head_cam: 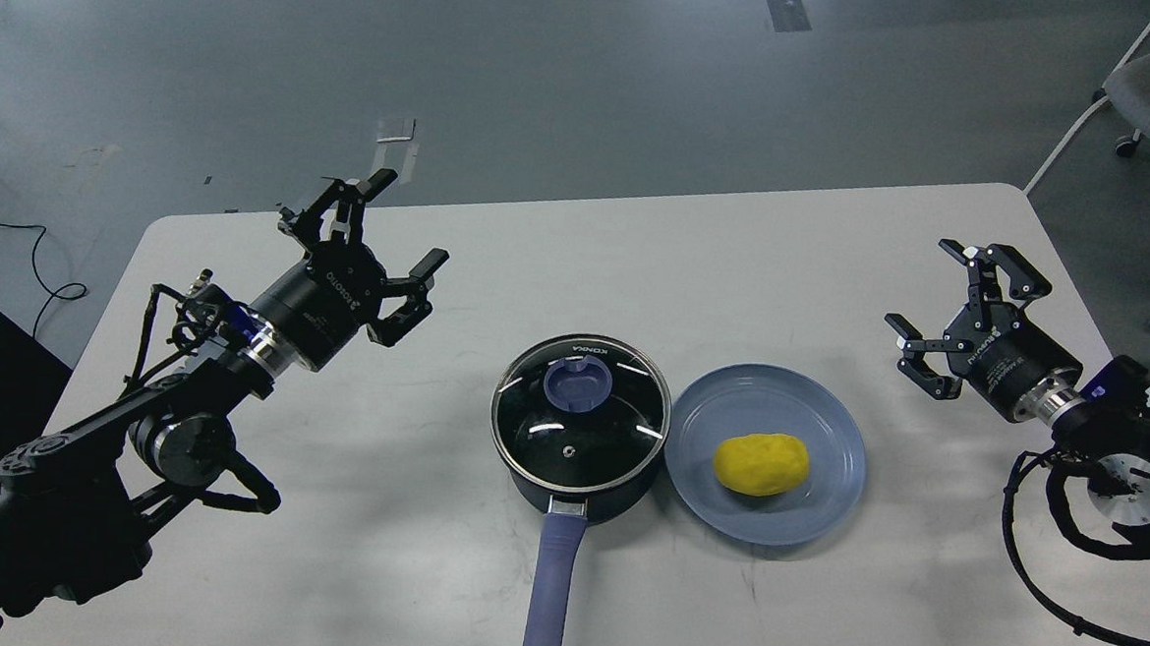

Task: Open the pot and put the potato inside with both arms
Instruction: 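Move the left gripper toward the blue knob of the glass lid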

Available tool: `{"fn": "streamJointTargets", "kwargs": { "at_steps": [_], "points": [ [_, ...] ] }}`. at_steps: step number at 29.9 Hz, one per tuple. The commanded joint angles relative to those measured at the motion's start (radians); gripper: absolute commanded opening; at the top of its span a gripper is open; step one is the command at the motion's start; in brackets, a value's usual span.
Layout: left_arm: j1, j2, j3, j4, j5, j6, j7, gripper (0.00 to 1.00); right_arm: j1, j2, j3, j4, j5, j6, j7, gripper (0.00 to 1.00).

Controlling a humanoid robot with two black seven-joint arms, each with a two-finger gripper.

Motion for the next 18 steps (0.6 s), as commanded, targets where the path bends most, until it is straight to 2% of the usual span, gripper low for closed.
{"fn": "streamJointTargets", "kwargs": {
  "at_steps": [1, 8, 11, 14, 18],
  "points": [
    [0.008, -0.001, 0.0, 0.0, 0.002, -0.003, 0.0, 0.98, 0.001, 0.001, -0.002, -0.001, 0.0, 0.0, 0.0, 1.0],
    [0.022, 0.002, 0.003, 0.0, 0.005, -0.01, 0.0, 0.98, 0.001, 0.001, -0.003, -0.001, -0.002, 0.0, 0.0, 1.0],
    [0.022, 0.028, -0.001, 0.011, 0.002, -0.046, 0.0, 0.98, 0.003, -0.002, -0.005, -0.001, -0.002, 0.0, 0.0, 1.0],
    [0.008, 0.056, -0.032, 0.063, 0.014, -0.046, 0.0, 0.98, 0.004, -0.005, -0.005, 0.0, -0.002, 0.0, 0.0, 1.0],
    [-0.093, 0.089, -0.041, 0.042, 0.135, -0.046, 0.0, 0.98, 0.006, -0.005, -0.006, 0.0, -0.003, 0.0, 0.0, 1.0]
  ]
}}
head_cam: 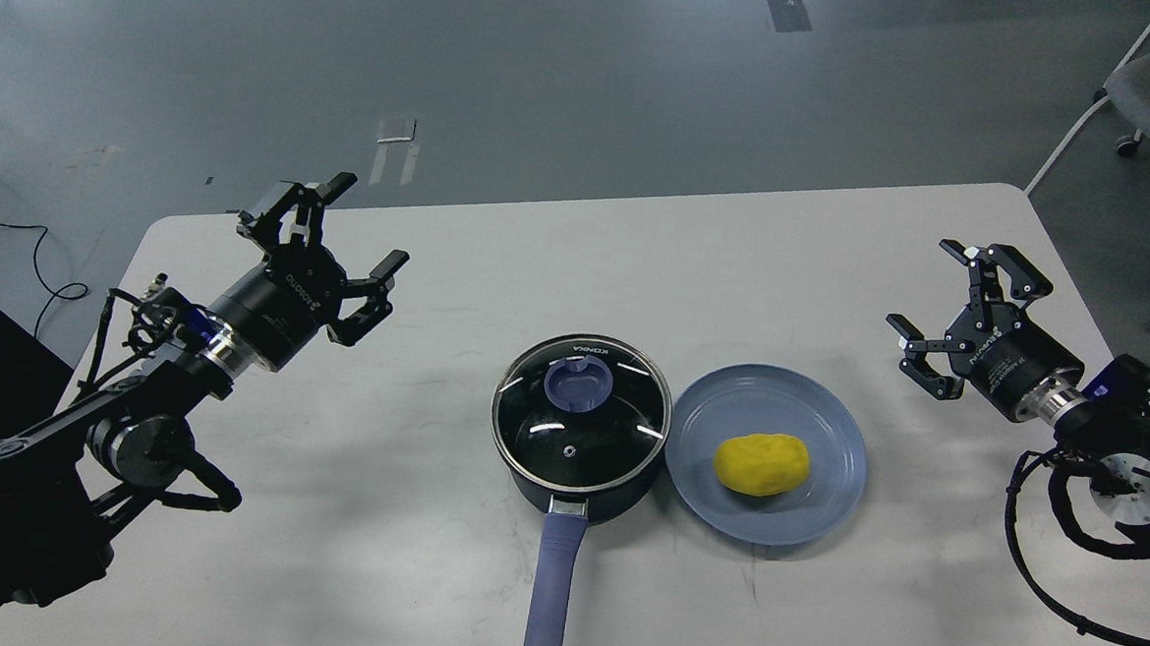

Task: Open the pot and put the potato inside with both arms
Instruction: 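Move the left gripper toward the blue knob of the glass lid, then grasp the blue lid knob with the left gripper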

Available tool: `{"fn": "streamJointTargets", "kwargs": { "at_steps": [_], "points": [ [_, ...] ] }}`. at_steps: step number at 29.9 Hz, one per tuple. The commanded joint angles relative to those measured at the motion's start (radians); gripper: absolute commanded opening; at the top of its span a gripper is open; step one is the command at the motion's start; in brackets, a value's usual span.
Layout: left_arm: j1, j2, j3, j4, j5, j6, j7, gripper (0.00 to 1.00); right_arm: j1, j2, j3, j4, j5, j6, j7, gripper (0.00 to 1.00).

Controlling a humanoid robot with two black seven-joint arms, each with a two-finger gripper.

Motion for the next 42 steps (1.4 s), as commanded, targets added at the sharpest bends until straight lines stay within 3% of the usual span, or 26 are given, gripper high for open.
{"fn": "streamJointTargets", "kwargs": {
  "at_steps": [1, 8, 12, 16, 25, 42],
  "points": [
    [-0.086, 0.053, -0.006, -0.069, 0.149, 0.0, 0.0, 0.98, 0.001, -0.001, -0.001, 0.0, 0.0, 0.0, 0.0, 1.0],
    [-0.164, 0.168, -0.014, -0.325, 0.499, 0.0, 0.0, 0.98, 0.006, 0.005, -0.001, -0.002, -0.002, 0.0, 0.0, 1.0],
    [-0.178, 0.209, -0.056, -0.477, 0.932, 0.0, 0.0, 0.98, 0.01, 0.004, -0.001, -0.002, -0.002, 0.0, 0.0, 1.0],
    [-0.175, 0.199, -0.074, -0.549, 1.262, 0.014, 0.0, 0.98, 0.01, 0.004, -0.002, -0.002, -0.002, 0.0, 0.0, 1.0],
    [-0.164, 0.056, -0.038, -0.502, 1.861, 0.155, 0.0, 0.98, 0.009, 0.005, -0.005, -0.002, -0.008, 0.0, 0.0, 1.0],
    [-0.14, -0.06, 0.046, -0.387, 1.942, 0.162, 0.0, 0.98, 0.001, 0.007, -0.005, -0.002, -0.01, 0.0, 0.0, 1.0]
  ]
}}
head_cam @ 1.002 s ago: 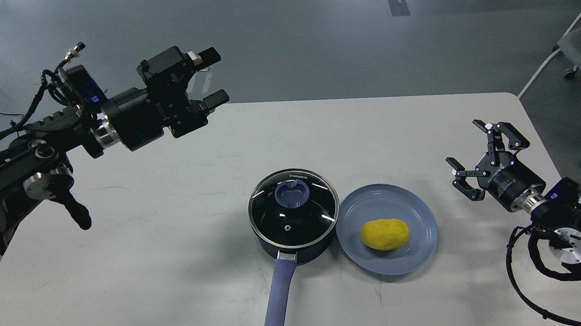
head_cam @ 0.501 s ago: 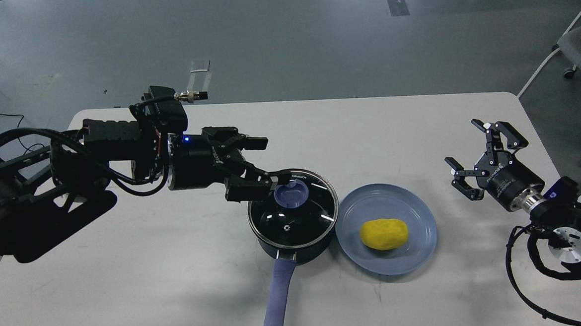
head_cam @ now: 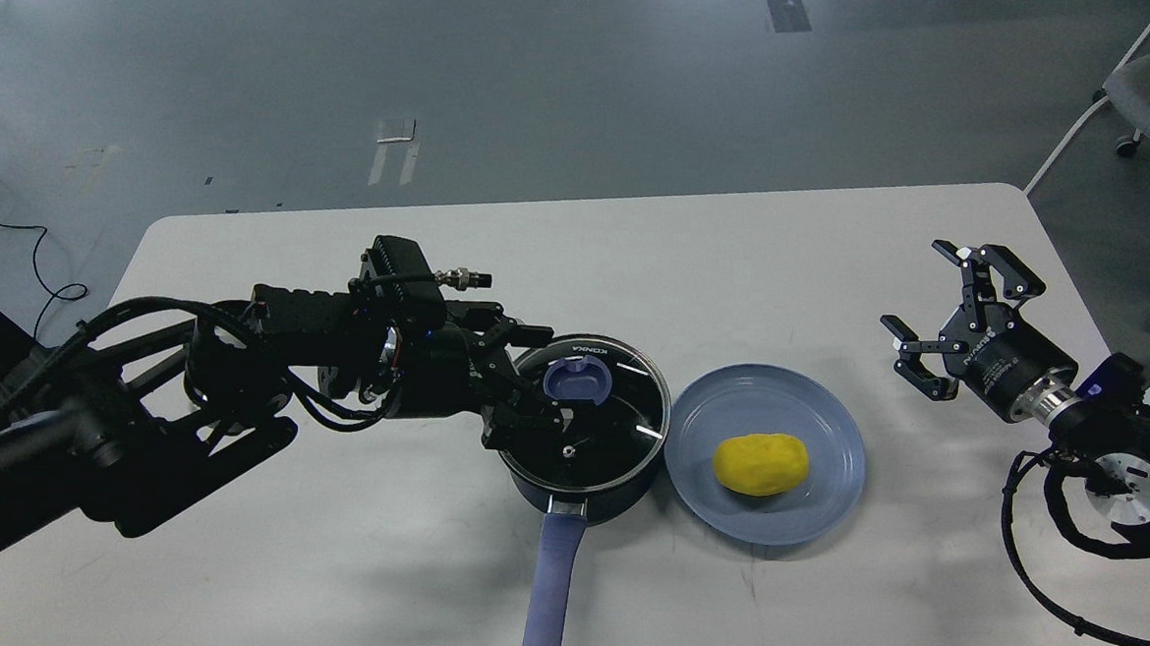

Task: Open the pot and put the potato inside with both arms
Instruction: 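Grasp the blue lid knob with the left gripper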

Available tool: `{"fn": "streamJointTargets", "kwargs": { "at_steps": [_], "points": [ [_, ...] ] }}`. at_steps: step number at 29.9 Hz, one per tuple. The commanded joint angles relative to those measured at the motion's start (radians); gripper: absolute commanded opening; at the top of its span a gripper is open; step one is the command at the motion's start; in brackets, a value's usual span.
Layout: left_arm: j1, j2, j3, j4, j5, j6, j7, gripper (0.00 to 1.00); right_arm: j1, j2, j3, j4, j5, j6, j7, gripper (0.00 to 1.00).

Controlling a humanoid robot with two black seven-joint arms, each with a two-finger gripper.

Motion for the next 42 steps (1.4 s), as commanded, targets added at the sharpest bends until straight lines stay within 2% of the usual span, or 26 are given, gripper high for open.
{"fn": "streamJointTargets", "kwargs": {
  "at_steps": [1, 20, 42],
  "points": [
    [0.003, -0.014, 0.005, 0.017, 0.003, 0.0, 0.0, 0.98, -0.001, 0.0, 0.0, 0.0, 0.0, 0.0, 0.0, 1.0],
    [0.021, -0.058, 0.008, 0.072, 0.021, 0.049, 0.0, 0.95, -0.003, -0.003, 0.0, 0.0, 0.0, 0.0, 0.0, 1.0],
    [0.021, -0.066, 0.034, 0.067, 0.021, 0.052, 0.0, 0.93, -0.004, -0.003, 0.0, 0.0, 0.0, 0.0, 0.0, 1.0]
  ]
}}
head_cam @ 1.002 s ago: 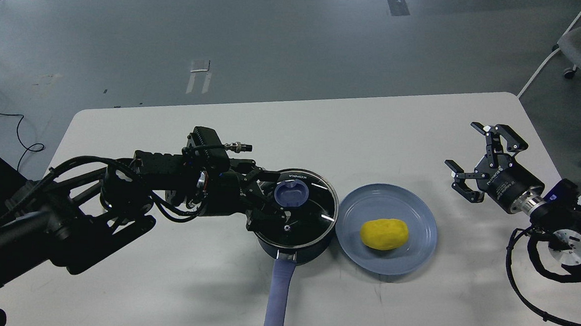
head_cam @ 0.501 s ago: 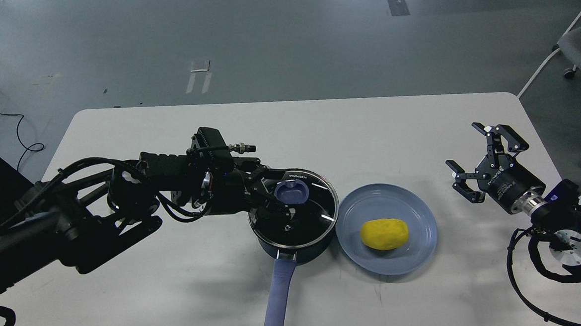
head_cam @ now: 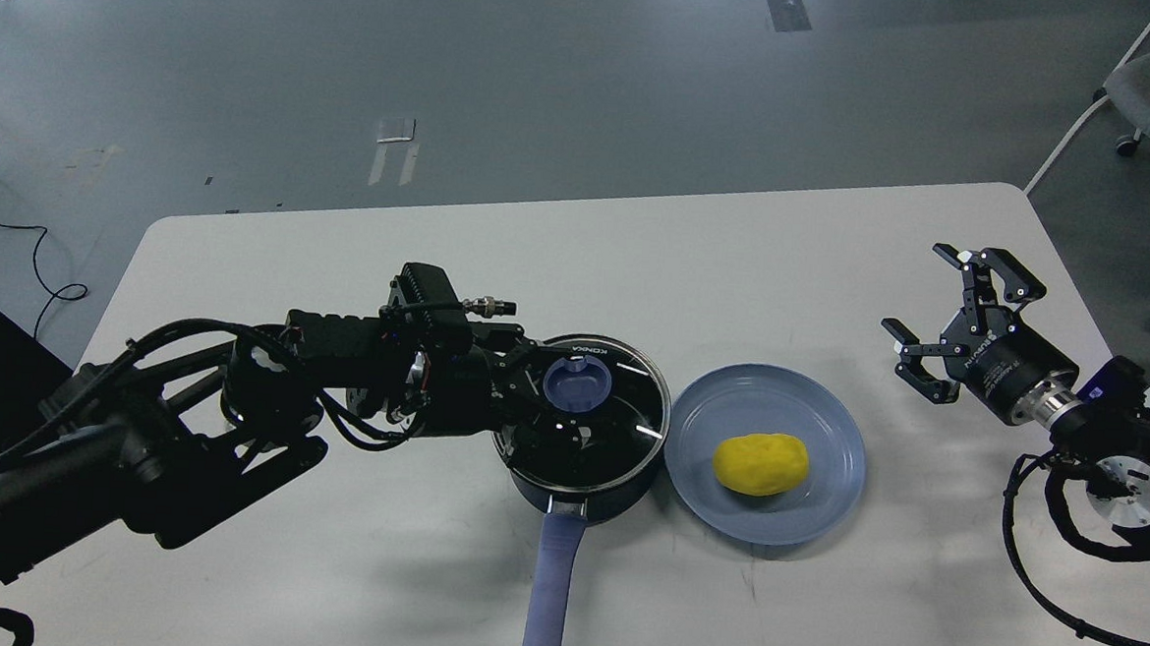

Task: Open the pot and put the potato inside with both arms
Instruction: 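Grasp the blue lid knob with the left gripper, then lift the glass lid off the pot and set it down beside it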

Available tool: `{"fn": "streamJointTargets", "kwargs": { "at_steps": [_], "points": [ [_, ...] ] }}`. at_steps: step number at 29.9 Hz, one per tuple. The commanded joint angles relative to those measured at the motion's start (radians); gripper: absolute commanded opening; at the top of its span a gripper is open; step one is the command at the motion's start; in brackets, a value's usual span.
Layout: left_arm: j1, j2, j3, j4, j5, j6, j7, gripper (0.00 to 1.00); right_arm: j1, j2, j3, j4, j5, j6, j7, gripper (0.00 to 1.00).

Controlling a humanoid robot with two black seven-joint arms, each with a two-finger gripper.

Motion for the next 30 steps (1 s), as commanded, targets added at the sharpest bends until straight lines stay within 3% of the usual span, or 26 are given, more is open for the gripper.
{"fn": "streamJointTargets", "kwargs": {
  "at_steps": [1, 5, 9, 10, 17, 23, 30],
  "points": [
    [0.0, 0.0, 0.001, 0.006, 0.0, 0.0, 0.0, 0.89, -0.002, -0.002, 0.0, 0.0, 0.0, 0.0, 0.0, 1.0],
    [-0.001, 0.001, 0.003, 0.014, 0.0, 0.0, 0.0, 0.73, -0.002, 0.0, 0.0, 0.0, -0.001, 0.0, 0.0, 1.0],
    [-0.012, 0.003, 0.003, 0.014, -0.002, 0.0, 0.0, 0.48, 0.002, 0.001, -0.002, 0.0, -0.001, 0.0, 0.0, 1.0],
    [-0.012, 0.005, 0.003, 0.014, -0.002, 0.0, 0.0, 0.46, 0.003, 0.001, 0.0, 0.0, -0.001, 0.0, 0.0, 1.0],
    [-0.041, 0.064, 0.0, -0.041, -0.008, 0.002, 0.0, 0.45, 0.011, 0.003, 0.0, -0.002, -0.001, 0.0, 0.0, 1.0],
    [-0.049, 0.211, -0.003, -0.116, -0.018, 0.009, 0.0, 0.46, 0.005, 0.001, 0.0, -0.002, -0.001, 0.0, 0.0, 1.0],
    [-0.013, 0.374, 0.023, -0.095, -0.087, 0.156, 0.0, 0.47, 0.005, 0.0, 0.0, 0.0, -0.001, 0.0, 0.0, 1.0]
  ]
}}
